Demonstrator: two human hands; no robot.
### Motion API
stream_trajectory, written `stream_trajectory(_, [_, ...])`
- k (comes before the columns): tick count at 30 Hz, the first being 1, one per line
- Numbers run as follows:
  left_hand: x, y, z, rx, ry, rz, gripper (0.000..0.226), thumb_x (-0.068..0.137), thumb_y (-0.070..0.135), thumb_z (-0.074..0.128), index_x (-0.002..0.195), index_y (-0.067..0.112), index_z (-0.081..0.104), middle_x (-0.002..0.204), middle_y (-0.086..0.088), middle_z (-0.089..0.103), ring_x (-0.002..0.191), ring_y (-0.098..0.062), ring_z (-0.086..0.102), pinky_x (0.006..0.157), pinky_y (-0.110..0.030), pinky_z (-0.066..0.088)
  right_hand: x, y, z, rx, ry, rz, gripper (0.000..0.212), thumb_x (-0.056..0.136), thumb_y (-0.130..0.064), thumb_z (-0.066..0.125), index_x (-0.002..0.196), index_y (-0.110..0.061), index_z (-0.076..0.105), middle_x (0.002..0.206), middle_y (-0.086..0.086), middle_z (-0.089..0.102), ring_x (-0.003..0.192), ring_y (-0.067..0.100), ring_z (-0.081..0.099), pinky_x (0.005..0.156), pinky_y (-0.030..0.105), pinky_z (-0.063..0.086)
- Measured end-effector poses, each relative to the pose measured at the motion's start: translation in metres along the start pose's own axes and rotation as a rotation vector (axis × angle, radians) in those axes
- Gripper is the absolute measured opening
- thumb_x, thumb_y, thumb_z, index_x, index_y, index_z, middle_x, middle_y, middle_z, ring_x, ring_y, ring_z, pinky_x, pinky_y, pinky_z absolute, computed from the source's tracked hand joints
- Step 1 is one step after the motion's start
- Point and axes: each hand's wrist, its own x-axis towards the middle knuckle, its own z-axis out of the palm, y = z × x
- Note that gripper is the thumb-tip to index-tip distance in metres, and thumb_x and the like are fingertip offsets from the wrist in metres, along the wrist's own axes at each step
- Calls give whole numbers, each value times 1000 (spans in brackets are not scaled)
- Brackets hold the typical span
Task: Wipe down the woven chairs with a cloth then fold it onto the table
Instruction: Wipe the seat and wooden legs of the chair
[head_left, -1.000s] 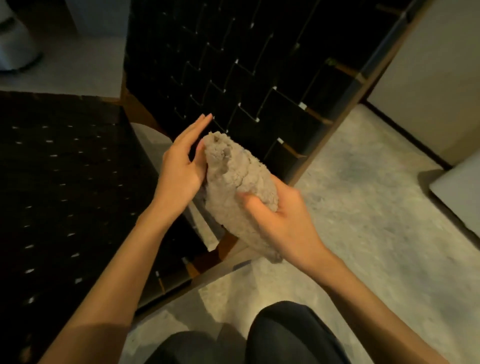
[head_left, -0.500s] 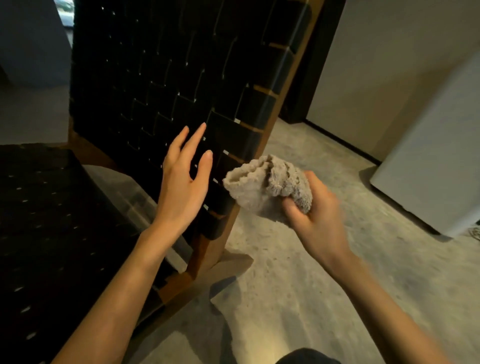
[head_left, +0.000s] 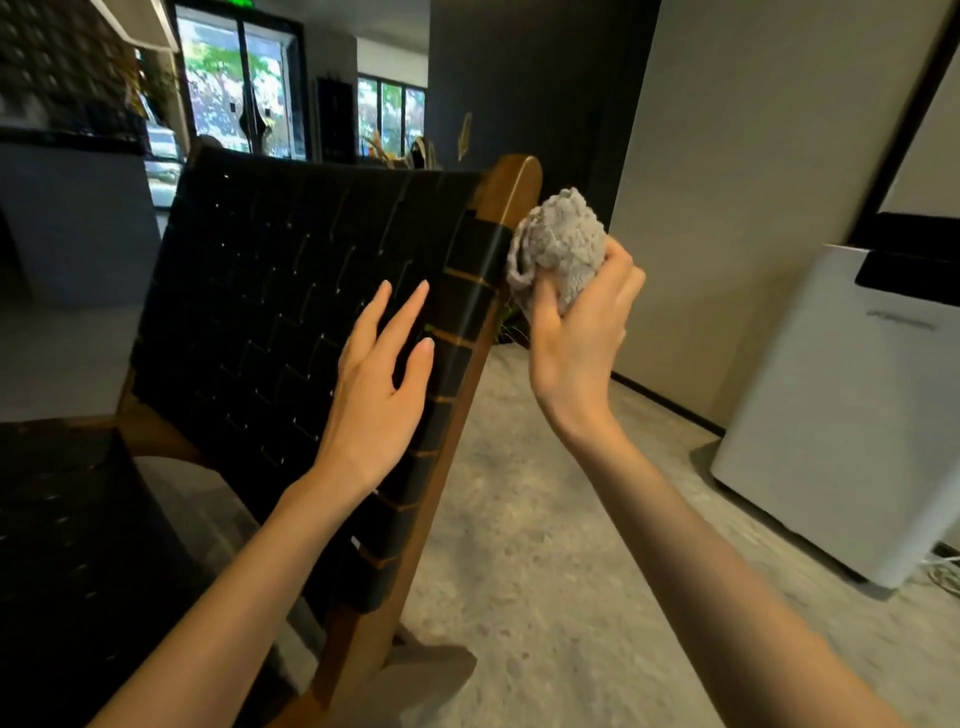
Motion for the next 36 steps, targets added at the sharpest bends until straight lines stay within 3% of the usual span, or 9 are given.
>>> stream_trajectory(4, [8,6,5,64,33,-23,45,100,34,40,140,49,29,156,18,8,145,-12,-4,118,-45,9,7,-19,24,64,-168,2,76,89,-63,39,150,-29,9,139,2,20,123,19,26,103,39,29])
stream_trajectory(8, [12,4,7,21,56,-70,44,99,35,42,139,50,32,156,20,8,145,-12,-7,118,-48,11,9,-16,31,253,-213,27,55,101,-46,31,150,-37,8,160,-2,0,145,19,-1,115,40,6])
stream_trajectory(10, [12,2,9,-22,54,-79,43,99,37,40,139,50,32,156,20,10,146,-11,-2,117,-50,16,18,-18,31,391,-197,26,53,101,-33,42,149,-34,19,157,0,17,145,17,14,118,45,18])
stream_trajectory(13, [11,-2,12,-23,66,-72,42,100,39,36,139,53,28,155,21,12,145,-10,4,117,-49,16,25,-21,39,419,-113,48,50,97,-31,52,142,-38,35,141,0,36,124,11,40,107,32,38])
stream_trajectory(15, [10,-5,16,-19,65,-52,42,101,39,34,138,55,25,155,21,13,145,-8,6,118,-48,16,22,-18,47,354,-55,41,47,95,-37,52,140,-43,37,135,-4,39,115,12,39,94,6,28])
stream_trajectory(17, [7,-9,17,-18,60,-15,41,102,37,31,137,56,22,155,21,13,145,-6,6,118,-46,15,15,-13,51,301,-14,28,47,95,-41,50,140,-45,36,132,-5,40,110,12,36,80,-3,22])
stream_trajectory(22, [-15,-33,12,-8,32,67,43,103,30,30,142,46,24,155,23,14,143,1,7,119,-43,15,-4,-7,54,273,37,15,47,95,-38,52,140,-43,38,130,-6,38,108,9,35,79,9,29])
stream_trajectory(32, [-66,-70,-1,82,-84,-11,47,99,39,33,135,64,14,151,36,3,141,7,-1,109,-20,8,-124,32,61,288,31,-8,53,93,-32,52,140,-41,28,134,3,36,122,18,41,104,34,37])
stream_trajectory(36, [-88,-84,-11,86,-154,-65,48,99,36,34,137,60,16,151,35,2,141,8,0,108,-18,8,-163,52,64,252,-14,-30,59,92,-36,47,144,-46,19,135,2,31,124,19,39,105,32,35])
